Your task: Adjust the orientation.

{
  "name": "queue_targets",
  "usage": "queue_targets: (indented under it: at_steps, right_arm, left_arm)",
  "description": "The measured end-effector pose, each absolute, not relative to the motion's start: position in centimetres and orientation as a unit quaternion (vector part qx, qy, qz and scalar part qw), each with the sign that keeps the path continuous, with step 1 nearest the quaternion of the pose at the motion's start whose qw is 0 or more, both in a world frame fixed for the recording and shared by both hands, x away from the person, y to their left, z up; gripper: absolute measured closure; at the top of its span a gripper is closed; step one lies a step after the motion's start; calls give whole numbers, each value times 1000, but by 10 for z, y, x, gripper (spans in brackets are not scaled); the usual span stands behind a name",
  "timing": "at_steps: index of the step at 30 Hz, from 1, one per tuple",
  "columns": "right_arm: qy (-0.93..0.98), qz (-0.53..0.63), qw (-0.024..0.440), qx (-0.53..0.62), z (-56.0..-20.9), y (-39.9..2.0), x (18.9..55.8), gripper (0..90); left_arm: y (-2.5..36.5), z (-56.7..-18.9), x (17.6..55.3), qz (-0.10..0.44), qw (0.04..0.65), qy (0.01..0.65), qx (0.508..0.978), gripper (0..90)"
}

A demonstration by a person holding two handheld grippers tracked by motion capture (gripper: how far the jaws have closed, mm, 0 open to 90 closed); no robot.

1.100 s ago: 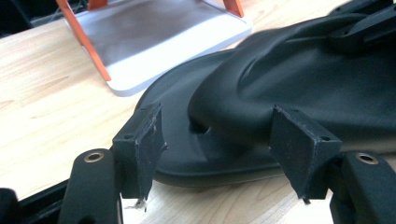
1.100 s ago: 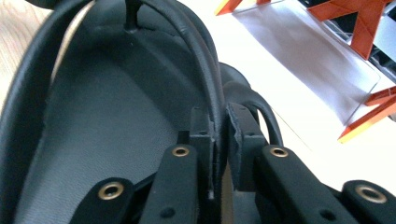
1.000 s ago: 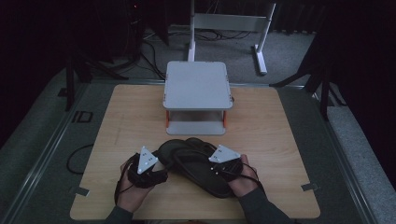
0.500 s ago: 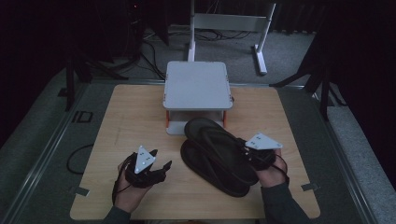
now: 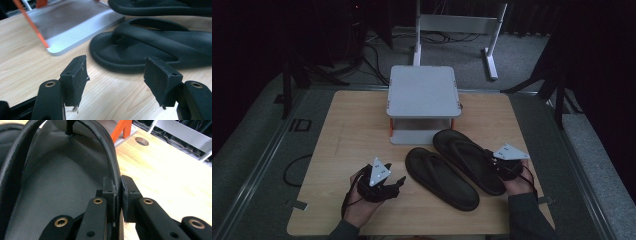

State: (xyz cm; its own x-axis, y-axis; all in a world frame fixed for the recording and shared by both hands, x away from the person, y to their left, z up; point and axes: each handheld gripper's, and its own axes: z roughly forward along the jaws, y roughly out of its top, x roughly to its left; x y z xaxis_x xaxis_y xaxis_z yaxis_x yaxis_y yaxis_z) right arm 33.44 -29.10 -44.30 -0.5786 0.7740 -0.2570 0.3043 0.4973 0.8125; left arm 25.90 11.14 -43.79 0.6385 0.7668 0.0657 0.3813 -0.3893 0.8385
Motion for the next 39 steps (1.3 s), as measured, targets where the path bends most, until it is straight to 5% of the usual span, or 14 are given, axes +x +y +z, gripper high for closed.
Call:
queue_targets:
  at_steps: [12, 26, 39]
  right_arm:
    - [810, 370, 326, 316, -468, -286, 351, 832]
    - [807, 355, 337, 331, -474, -256, 314, 830]
    - [813, 361, 318, 328, -483, -253, 329, 828]
  left_arm:
    - [106, -444, 259, 221, 418, 355, 806, 353]
    - [105, -445, 260, 219, 417, 353, 809, 353]
    - [106, -446, 260, 219, 415, 356, 808, 353]
